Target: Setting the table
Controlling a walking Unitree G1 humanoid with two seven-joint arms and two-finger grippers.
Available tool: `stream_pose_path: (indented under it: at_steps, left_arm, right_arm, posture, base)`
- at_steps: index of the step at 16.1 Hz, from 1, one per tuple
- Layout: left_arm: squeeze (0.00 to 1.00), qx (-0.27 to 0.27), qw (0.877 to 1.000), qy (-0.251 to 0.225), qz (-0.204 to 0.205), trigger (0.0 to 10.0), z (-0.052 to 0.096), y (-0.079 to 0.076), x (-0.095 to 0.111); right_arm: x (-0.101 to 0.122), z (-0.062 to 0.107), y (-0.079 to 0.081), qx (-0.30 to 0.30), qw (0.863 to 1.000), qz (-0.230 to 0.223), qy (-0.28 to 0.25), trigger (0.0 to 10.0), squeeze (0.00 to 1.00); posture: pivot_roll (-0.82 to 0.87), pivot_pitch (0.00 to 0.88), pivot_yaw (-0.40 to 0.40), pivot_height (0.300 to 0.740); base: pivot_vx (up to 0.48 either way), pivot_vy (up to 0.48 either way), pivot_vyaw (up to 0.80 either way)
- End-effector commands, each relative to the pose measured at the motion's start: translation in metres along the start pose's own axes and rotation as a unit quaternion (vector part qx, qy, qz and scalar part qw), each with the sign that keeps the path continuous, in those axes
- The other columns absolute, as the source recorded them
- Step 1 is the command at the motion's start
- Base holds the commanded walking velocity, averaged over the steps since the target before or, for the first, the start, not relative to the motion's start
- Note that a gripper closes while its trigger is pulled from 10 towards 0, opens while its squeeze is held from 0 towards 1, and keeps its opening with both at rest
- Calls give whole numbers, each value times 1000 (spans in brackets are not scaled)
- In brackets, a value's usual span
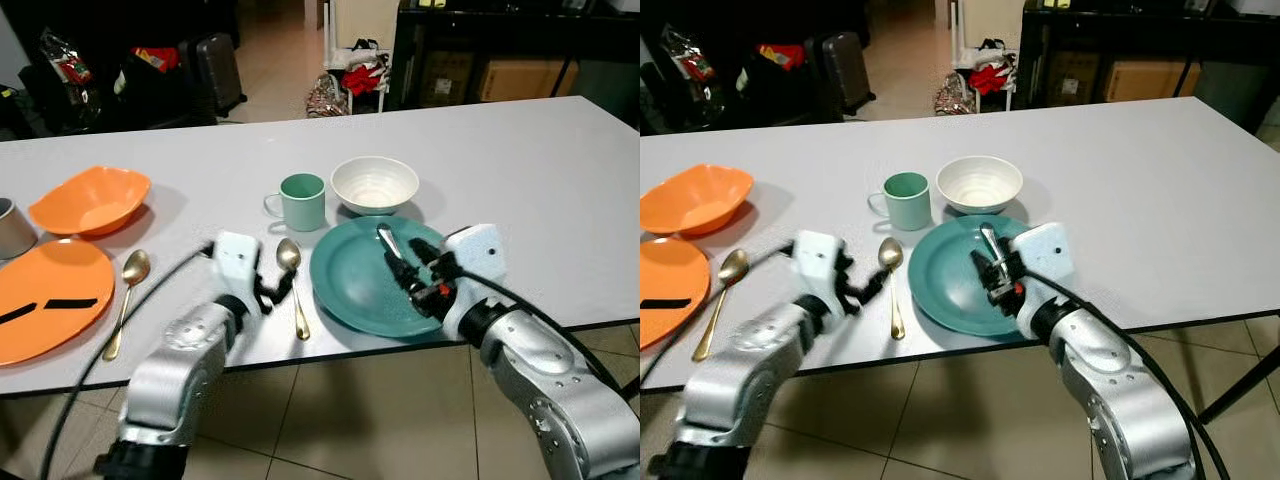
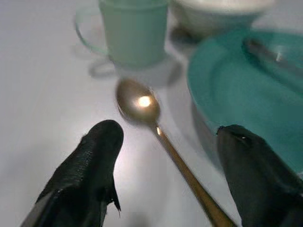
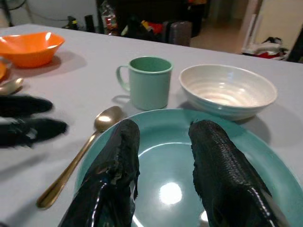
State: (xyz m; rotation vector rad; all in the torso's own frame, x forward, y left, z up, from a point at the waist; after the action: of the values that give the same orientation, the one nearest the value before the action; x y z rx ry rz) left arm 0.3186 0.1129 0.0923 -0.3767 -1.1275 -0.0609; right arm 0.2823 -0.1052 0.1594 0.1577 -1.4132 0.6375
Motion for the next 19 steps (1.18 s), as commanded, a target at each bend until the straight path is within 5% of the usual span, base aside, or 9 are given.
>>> stream_pose_path:
  at_steps: [1, 5, 7, 19]
  left_arm:
    - [0, 13, 1000, 13, -5, 10000, -6, 6, -3]
    - [0, 27, 999, 25, -9, 10000, -12, 13, -8]
    - [0, 5, 1000, 27, 0, 10000, -15, 5, -9]
    - [0, -1, 998, 67, -23, 10000, -38, 17, -32]
  right_arm:
    - [2, 1, 5, 19, 1000, 6, 2, 10000, 0]
    - [-3, 6, 21, 62, 998, 12, 12, 10000, 0]
    - [-4, 10, 26, 82, 996, 11, 18, 10000, 0]
    - [-10, 21, 35, 89, 995, -5, 37, 10000, 0]
  posture:
    - [-129, 0, 92, 740]
    - [-137, 0, 105, 740]
    - [-144, 0, 111, 740]
    - [-172, 0, 146, 740]
  base:
    - [0, 0, 0]
    - [0, 0, 0]
    - [0, 0, 0]
    - [0, 0, 0]
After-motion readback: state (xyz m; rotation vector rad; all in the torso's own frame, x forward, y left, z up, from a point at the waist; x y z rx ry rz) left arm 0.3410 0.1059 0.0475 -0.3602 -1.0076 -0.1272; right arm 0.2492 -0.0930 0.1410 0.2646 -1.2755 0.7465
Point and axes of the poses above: a point about 5 cm out from each wrist's last joint towards the gripper, its own z axis pointing back from the gripper into the wrist, its own x axis along the axis of the wrist's last joint, y = z × x, the point moved 5 cm from there along -z, pointing out of the wrist towards the gripper, and after that the axes turned 12 degrees about z, right-handed, at the moved point
